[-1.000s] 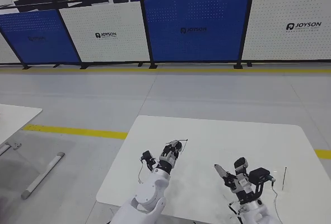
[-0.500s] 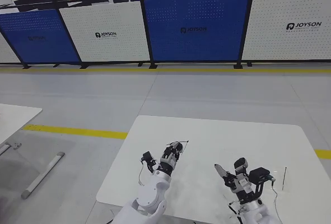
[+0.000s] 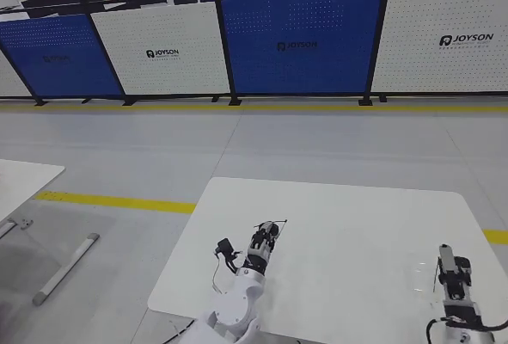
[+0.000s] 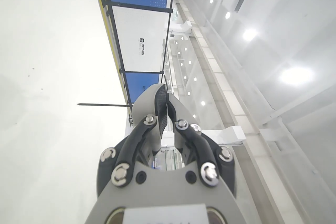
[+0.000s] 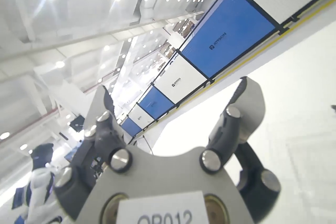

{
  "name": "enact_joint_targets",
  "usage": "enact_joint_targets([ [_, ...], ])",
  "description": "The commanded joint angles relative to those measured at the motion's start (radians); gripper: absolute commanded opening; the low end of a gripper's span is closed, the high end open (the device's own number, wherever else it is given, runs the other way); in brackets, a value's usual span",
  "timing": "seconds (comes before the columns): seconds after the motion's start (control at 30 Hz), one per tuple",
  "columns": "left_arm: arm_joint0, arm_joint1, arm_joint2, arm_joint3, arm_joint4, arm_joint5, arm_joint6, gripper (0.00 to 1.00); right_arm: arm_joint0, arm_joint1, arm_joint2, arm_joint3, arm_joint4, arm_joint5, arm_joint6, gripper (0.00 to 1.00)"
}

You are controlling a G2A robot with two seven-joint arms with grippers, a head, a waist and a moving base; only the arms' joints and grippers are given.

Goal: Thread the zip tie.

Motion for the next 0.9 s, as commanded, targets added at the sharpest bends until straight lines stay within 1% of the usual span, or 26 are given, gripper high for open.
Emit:
enact_joint_targets([
  [0.0, -0.009, -0.006, 0.005, 0.009, 0.008, -0.014, 0.06, 0.0, 0.018, 0.003, 0.022, 0.037, 0.072, 0.0, 0.04, 1.0],
  [0.07, -0.029, -0.015, 0.02, 0.039, 0.026, -0.041, 0.13, 0.0, 0.038, 0.003, 0.024, 0.066, 0.084, 0.0, 0.065, 1.0],
  [0.1, -0.046, -0.021, 0.033, 0.064, 0.026, -0.041, 0.154, 0.0, 0.051, 0.003, 0.017, 0.083, 0.075, 0.0, 0.079, 1.0],
  [0.13, -0.057, -0.024, 0.039, 0.081, 0.028, -0.042, 0.166, 0.0, 0.061, 0.003, 0.012, 0.093, 0.064, 0.0, 0.091, 1.0],
  [0.23, -0.082, -0.034, 0.05, 0.117, 0.033, -0.047, 0.218, 0.0, 0.082, 0.001, -0.004, 0.108, 0.024, 0.01, 0.098, 1.0],
  [0.87, -0.084, -0.035, 0.05, 0.119, 0.027, -0.049, 0.221, 0.0, 0.082, 0.001, -0.004, 0.108, 0.024, 0.01, 0.098, 1.0],
])
